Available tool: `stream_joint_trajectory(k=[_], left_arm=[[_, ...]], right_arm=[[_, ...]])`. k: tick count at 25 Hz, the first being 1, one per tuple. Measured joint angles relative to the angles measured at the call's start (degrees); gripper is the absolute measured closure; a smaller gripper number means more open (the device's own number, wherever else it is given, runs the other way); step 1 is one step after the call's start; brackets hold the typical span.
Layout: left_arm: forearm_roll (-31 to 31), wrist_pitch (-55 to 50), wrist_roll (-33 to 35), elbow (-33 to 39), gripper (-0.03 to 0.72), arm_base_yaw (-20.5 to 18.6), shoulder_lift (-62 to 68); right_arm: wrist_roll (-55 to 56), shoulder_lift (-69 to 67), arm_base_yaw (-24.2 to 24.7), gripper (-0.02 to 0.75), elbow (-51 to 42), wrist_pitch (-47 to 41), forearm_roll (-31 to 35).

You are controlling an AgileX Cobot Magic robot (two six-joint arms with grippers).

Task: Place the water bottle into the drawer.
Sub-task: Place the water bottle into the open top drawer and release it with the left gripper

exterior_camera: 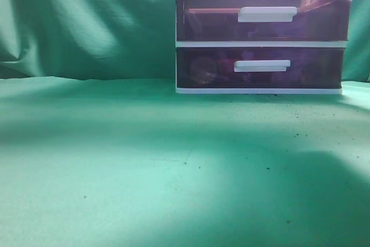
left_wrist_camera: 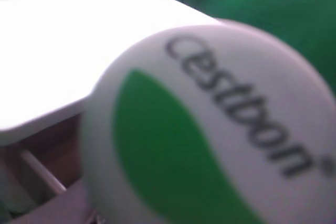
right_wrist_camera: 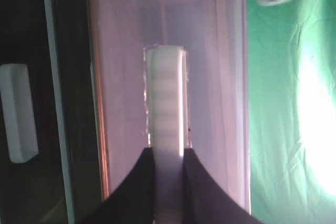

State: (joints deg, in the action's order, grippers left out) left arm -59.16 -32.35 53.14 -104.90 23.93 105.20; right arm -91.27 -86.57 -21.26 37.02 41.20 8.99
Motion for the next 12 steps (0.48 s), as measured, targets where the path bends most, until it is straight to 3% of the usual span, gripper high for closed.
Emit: stream_joint_trajectory(k=[8,12], left_arm=[[6.82,0.61,-3.94,-0.46,0.383,0.37,3.82],[7.26,0.5,-4.2,-0.6,0.383,0.47,4.23]], right_arm=[[0.03,0.02,0.0,0.643,0.0,-0.49,-0.19],[0.03,0.02,-0.03,0.643,0.0,-0.52,-0.34]])
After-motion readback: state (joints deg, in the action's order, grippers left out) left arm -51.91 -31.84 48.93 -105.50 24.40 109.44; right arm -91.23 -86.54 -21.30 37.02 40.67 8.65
